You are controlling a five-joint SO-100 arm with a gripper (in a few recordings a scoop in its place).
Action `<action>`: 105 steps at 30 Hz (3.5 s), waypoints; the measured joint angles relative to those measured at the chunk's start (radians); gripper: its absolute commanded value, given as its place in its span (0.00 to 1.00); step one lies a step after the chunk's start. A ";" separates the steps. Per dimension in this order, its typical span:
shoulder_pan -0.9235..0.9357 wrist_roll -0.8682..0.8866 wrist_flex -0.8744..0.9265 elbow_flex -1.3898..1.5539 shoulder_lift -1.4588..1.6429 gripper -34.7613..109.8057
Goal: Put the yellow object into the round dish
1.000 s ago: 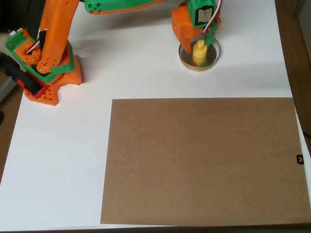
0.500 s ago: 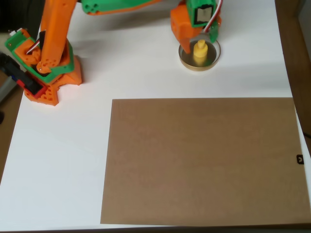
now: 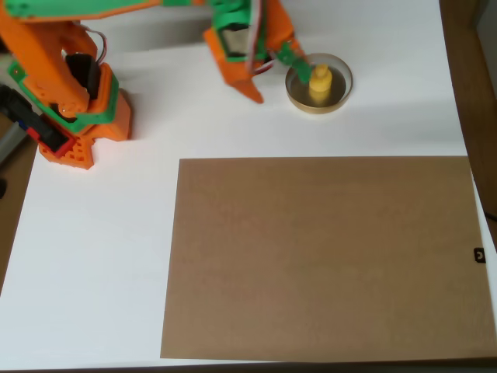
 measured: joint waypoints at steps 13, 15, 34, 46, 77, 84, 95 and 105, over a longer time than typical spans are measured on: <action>0.413 0.006 -0.005 0.115 0.284 0.38; 0.463 0.023 -0.026 0.115 0.288 0.38; 0.808 0.288 -0.293 0.374 0.445 0.38; 0.976 0.380 -0.466 0.680 0.686 0.38; 1.054 0.357 -0.436 1.250 1.445 0.41; 1.054 0.379 -0.426 1.267 1.453 0.41; 1.066 0.362 -0.420 1.287 1.454 0.32; 1.085 0.380 -0.446 1.302 1.454 0.24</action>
